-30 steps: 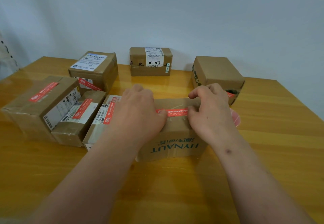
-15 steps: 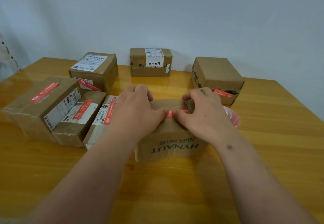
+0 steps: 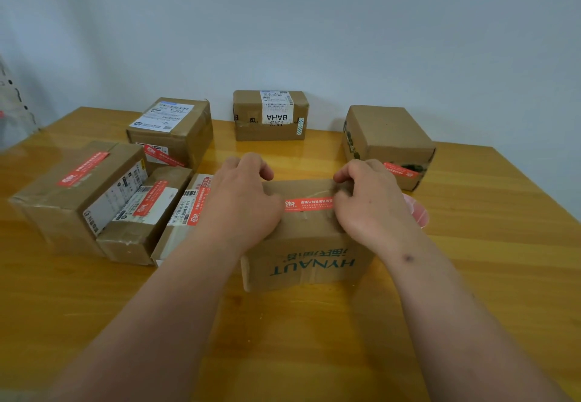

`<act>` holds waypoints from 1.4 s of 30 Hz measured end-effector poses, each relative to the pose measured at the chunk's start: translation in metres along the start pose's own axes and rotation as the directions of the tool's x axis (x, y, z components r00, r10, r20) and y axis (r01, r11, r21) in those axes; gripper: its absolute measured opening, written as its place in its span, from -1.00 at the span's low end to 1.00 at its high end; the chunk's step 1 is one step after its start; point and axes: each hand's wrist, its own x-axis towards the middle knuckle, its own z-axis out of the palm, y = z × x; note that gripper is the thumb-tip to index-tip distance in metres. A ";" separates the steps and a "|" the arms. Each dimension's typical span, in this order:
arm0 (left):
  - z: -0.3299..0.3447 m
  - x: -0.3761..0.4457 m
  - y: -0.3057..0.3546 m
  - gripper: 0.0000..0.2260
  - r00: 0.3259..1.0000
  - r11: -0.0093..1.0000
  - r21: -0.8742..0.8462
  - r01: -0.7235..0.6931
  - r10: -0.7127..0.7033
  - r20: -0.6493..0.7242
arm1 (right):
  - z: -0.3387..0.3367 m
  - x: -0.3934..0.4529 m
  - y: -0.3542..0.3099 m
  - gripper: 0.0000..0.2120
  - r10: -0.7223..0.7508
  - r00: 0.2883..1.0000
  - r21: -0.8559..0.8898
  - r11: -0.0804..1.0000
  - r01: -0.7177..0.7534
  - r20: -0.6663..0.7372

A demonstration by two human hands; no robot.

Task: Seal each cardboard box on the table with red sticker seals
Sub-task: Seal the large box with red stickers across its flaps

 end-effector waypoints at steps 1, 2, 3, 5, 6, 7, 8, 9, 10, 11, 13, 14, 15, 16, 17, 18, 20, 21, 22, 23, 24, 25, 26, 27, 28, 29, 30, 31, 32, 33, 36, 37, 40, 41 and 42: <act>0.000 0.000 0.000 -0.73 1.000 1.000 -0.027 0.004 -0.004 0.000 | 0.000 0.000 0.000 -0.81 0.010 1.000 0.002 1.000 -0.010 -0.002; -0.001 -0.001 0.000 -0.73 1.000 0.999 -0.053 0.011 -0.011 0.003 | 0.001 0.001 -0.001 -0.81 0.020 1.000 -0.002 1.000 -0.020 0.003; -0.001 -0.001 0.000 -0.72 1.000 0.997 -0.078 0.020 -0.020 0.003 | 0.001 0.002 -0.001 -0.82 0.028 1.000 -0.005 1.000 -0.028 0.008; -0.002 -0.002 0.001 -0.71 0.999 0.993 -0.114 0.036 -0.036 -0.003 | -0.002 0.003 -0.002 -0.78 0.051 0.999 0.008 0.999 -0.051 0.007; -0.003 -0.003 0.000 -0.70 0.999 0.991 -0.126 0.037 -0.038 -0.006 | -0.004 0.003 -0.002 -0.74 0.073 0.997 0.013 0.997 -0.073 0.004; -0.003 -0.004 0.000 -0.70 0.999 0.989 -0.140 0.035 -0.037 -0.013 | -0.007 0.002 -0.001 -0.69 0.100 0.995 0.012 0.995 -0.100 0.006; -0.004 -0.006 -0.001 -0.69 0.999 0.986 -0.160 0.037 -0.040 -0.017 | -0.009 0.001 0.000 -0.66 0.124 0.992 0.014 0.992 -0.125 0.012; -0.004 -0.008 -0.002 -0.70 0.999 0.983 -0.177 0.039 -0.044 -0.023 | -0.011 0.001 0.001 -0.65 0.140 0.990 0.028 0.990 -0.140 0.022; -0.004 -0.010 -0.003 -0.70 0.999 0.985 -0.170 0.042 -0.047 -0.023 | -0.012 0.001 0.002 -0.66 0.150 0.988 0.046 0.987 -0.152 0.036; -0.005 -0.013 -0.004 -0.68 0.999 0.990 -0.133 0.053 -0.054 -0.002 | -0.013 -0.001 0.002 -0.65 0.161 0.985 0.049 0.985 -0.164 0.057; -0.006 -0.020 -0.006 -0.50 0.993 0.994 -0.067 0.090 -0.084 0.088 | -0.013 -0.005 0.003 -0.52 0.187 0.974 -0.007 0.982 -0.187 0.126; -0.008 -0.023 -0.005 -0.41 0.986 0.990 -0.084 0.115 -0.104 0.129 | -0.013 -0.008 0.003 -0.47 0.201 0.967 -0.021 0.980 -0.200 0.157; -0.009 -0.025 -0.004 -0.36 0.982 0.983 -0.122 0.135 -0.116 0.146 | -0.013 -0.010 0.002 -0.44 0.206 0.964 0.003 0.978 -0.209 0.166; -0.010 -0.027 -0.004 -0.32 0.982 0.975 -0.165 0.145 -0.122 0.143 | -0.014 -0.012 0.002 -0.42 0.199 0.968 0.064 0.975 -0.211 0.152; -0.012 -0.029 -0.004 -0.29 0.984 0.967 -0.207 0.151 -0.126 0.128 | -0.016 -0.015 0.001 -0.42 0.190 0.973 0.138 0.968 -0.208 0.131; -0.014 -0.031 -0.005 -0.27 0.987 0.958 -0.246 0.146 -0.125 0.100 | -0.019 -0.018 -0.001 -0.44 0.177 0.979 0.197 0.961 -0.194 0.103; -0.018 -0.033 -0.006 -0.27 0.995 0.949 -0.297 0.102 -0.101 0.019 | -0.026 -0.022 -0.004 -0.48 0.142 0.989 0.260 0.954 -0.149 0.043; -0.020 -0.034 -0.007 -0.28 0.997 0.950 -0.306 0.066 -0.078 -0.026 | -0.030 -0.024 -0.005 -0.50 0.129 0.992 0.313 0.941 -0.125 0.010; -0.022 -0.036 -0.008 -0.30 0.997 0.951 -0.308 0.030 -0.052 -0.064 | -0.034 -0.027 -0.008 -0.54 0.125 0.992 0.413 0.905 -0.102 -0.029; -0.024 -0.038 -0.008 -0.31 0.995 0.949 -0.315 0.009 -0.039 -0.089 | -0.039 -0.029 -0.010 -0.59 0.142 0.988 0.546 0.833 -0.087 -0.060; -0.026 -0.040 -0.007 -0.33 0.994 0.942 -0.336 0.003 -0.039 -0.101 | -0.042 -0.031 -0.011 -0.66 0.169 0.982 0.686 0.724 -0.069 -0.079; -0.027 -0.043 -0.006 -0.36 0.994 0.927 -0.374 0.016 -0.056 -0.096 | -0.045 -0.032 -0.013 -0.74 0.197 0.977 0.798 0.600 -0.051 -0.086; -0.027 -0.046 -0.005 -0.41 0.993 0.905 -0.423 0.044 -0.086 -0.080 | -0.047 -0.034 -0.014 -0.82 0.216 0.973 0.876 0.482 -0.034 -0.081; -0.027 -0.048 -0.004 -0.48 0.991 0.875 -0.478 0.082 -0.123 -0.055 | -0.048 -0.036 -0.015 -0.87 0.223 0.972 0.919 0.394 -0.023 -0.071; -0.027 -0.050 -0.003 -0.58 0.987 0.837 -0.533 0.122 -0.161 -0.027 | -0.047 -0.039 -0.015 -0.87 0.220 0.973 0.935 0.354 -0.011 -0.072; -0.027 -0.053 -0.002 -0.70 0.981 0.800 -0.579 0.160 -0.195 0.001 | -0.045 -0.041 -0.014 -0.84 0.207 0.975 0.936 0.352 0.005 -0.084; -0.027 -0.056 0.000 -0.80 0.973 0.773 -0.602 0.200 -0.227 0.032 | -0.043 -0.043 -0.013 -0.80 0.187 0.977 0.929 0.368 0.031 -0.106; -0.026 -0.059 0.001 -0.79 0.969 0.768 -0.599 0.227 -0.239 0.061 | -0.041 -0.046 -0.011 -0.77 0.163 0.979 0.923 0.380 0.055 -0.125; -0.026 -0.063 0.002 -0.70 0.964 0.784 -0.566 0.256 -0.246 0.096 | -0.039 -0.049 -0.011 -0.74 0.131 0.983 0.923 0.377 0.073 -0.131; -0.025 -0.066 0.001 -0.63 0.961 0.814 -0.510 0.277 -0.244 0.134 | -0.037 -0.051 -0.012 -0.71 0.092 0.987 0.925 0.370 0.086 -0.128; -0.021 -0.071 -0.001 -0.44 0.967 0.944 -0.244 0.221 -0.179 0.183 | -0.034 -0.057 -0.018 -0.63 -0.040 0.992 0.903 0.409 0.127 -0.122; -0.022 -0.071 -0.001 -0.43 0.971 0.964 -0.182 0.196 -0.165 0.173 | -0.034 -0.057 -0.020 -0.62 -0.078 0.991 0.896 0.424 0.135 -0.113; -0.032 -0.068 -0.001 -0.60 0.993 0.954 -0.290 0.079 -0.050 0.104 | -0.036 -0.058 -0.028 -0.62 -0.130 0.988 0.892 0.430 0.136 -0.088; -0.037 -0.067 0.000 -0.52 0.996 0.936 -0.351 -0.011 0.040 0.075 | -0.037 -0.058 -0.030 -0.62 -0.140 0.987 0.898 0.420 0.129 -0.076; -0.043 -0.068 0.003 -0.38 0.987 0.917 -0.382 -0.115 0.149 0.059 | -0.037 -0.059 -0.033 -0.62 -0.150 0.986 0.897 0.424 0.124 -0.066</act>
